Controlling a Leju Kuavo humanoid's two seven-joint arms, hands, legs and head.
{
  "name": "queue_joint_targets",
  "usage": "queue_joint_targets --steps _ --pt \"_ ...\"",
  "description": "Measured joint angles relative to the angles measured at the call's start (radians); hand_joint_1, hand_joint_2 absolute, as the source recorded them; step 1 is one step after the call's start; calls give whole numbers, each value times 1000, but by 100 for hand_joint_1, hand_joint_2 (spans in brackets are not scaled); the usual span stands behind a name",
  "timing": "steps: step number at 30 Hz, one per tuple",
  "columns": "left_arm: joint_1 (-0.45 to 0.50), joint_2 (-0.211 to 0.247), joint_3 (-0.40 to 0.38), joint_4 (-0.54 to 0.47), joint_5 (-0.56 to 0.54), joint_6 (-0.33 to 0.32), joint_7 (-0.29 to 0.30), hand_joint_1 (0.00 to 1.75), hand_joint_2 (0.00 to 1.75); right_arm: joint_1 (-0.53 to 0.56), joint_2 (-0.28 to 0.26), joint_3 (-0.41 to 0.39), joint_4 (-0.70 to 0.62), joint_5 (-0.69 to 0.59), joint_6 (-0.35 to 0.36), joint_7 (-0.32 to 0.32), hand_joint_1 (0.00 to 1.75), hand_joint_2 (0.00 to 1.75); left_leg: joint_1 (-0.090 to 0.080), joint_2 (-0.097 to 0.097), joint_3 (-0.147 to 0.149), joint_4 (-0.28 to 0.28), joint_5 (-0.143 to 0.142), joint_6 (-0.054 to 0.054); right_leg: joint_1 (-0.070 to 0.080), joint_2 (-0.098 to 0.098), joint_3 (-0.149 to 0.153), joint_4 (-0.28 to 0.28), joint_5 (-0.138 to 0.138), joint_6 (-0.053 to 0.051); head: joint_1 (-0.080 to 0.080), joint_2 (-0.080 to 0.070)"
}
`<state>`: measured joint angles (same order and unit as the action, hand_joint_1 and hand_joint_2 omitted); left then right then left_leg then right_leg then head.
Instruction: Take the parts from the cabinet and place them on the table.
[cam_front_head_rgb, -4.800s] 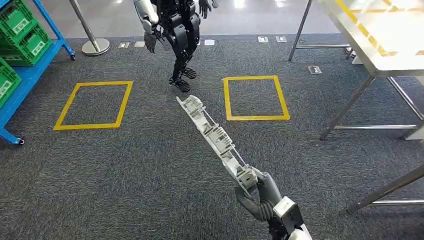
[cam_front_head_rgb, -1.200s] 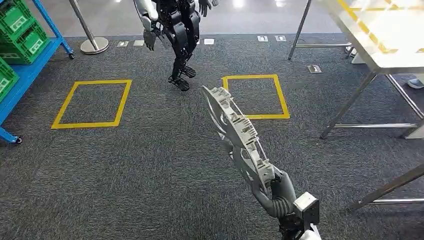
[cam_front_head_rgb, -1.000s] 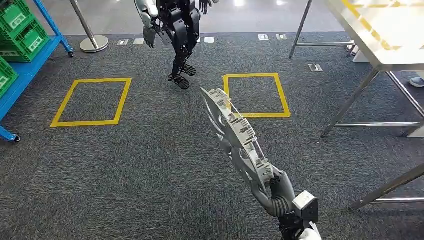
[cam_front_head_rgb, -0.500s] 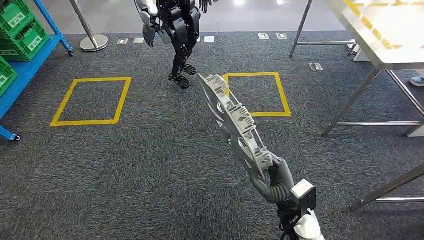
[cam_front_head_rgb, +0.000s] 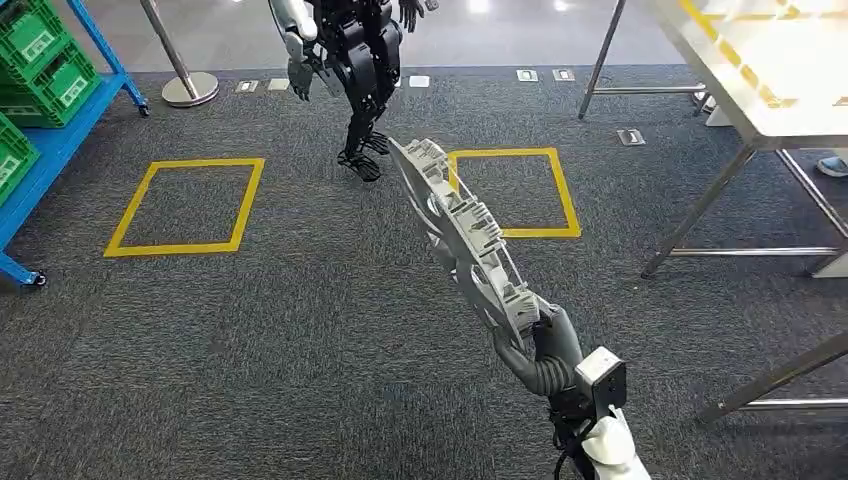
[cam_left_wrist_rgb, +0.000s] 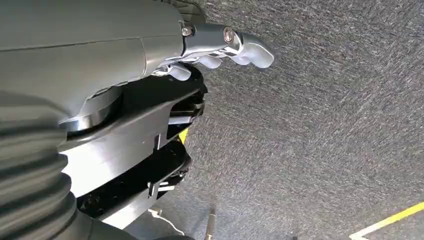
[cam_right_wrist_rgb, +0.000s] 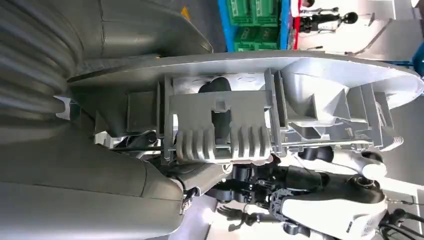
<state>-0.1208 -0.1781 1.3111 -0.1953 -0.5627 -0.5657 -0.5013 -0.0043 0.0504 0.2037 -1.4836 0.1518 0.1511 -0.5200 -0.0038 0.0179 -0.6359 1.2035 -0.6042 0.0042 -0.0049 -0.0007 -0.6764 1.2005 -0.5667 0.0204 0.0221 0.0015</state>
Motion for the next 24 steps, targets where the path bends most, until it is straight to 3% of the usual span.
queue_joint_targets --steps 8,20,24 --pt "1 0 0 0 -1 0 2 0 175 5 3 0 0 6 -11 2 175 175 0 0 26 -47 20 1 0 0 26 -47 20 -1 0 0" --pt "14 0 0 0 -22 29 2 0 175 35 6 0 -3 23 -14 8 175 175 0 0 43 -69 27 1 0 0 43 -68 26 -1 0 0" --pt "16 0 -7 0 -59 69 11 0 175 19 6 -1 57 118 -79 55 175 175 0 0 45 -71 27 0 0 0 45 -70 26 -1 0 0"
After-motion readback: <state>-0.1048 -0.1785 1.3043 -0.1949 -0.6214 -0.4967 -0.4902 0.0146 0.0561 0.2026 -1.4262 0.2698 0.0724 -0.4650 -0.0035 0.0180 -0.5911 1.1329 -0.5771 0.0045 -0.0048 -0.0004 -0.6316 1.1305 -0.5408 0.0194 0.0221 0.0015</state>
